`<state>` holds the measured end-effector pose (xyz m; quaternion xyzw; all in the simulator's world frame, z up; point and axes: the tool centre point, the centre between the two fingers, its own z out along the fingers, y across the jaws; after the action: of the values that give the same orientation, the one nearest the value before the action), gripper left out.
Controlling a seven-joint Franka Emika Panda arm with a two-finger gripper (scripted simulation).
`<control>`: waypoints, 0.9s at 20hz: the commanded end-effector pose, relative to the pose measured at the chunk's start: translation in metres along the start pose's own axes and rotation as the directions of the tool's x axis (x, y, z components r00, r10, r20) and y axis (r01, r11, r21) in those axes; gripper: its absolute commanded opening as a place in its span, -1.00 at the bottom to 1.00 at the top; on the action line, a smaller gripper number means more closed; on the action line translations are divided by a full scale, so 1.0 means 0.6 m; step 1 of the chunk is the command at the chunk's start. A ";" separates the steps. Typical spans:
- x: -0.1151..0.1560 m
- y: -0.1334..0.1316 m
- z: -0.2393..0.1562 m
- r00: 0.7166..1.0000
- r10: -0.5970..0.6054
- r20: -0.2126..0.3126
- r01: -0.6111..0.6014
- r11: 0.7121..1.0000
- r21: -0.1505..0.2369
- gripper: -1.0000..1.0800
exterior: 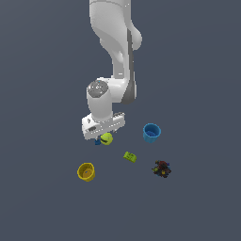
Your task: Pick up a designated object from a clutter of objects.
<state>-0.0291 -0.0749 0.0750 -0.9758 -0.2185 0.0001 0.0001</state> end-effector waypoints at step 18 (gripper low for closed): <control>-0.001 0.000 0.057 1.000 -0.002 0.000 0.002 1.000 0.000 -1.00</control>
<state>-0.0272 -0.0754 0.0440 -0.9756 -0.2195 -0.0029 -0.0011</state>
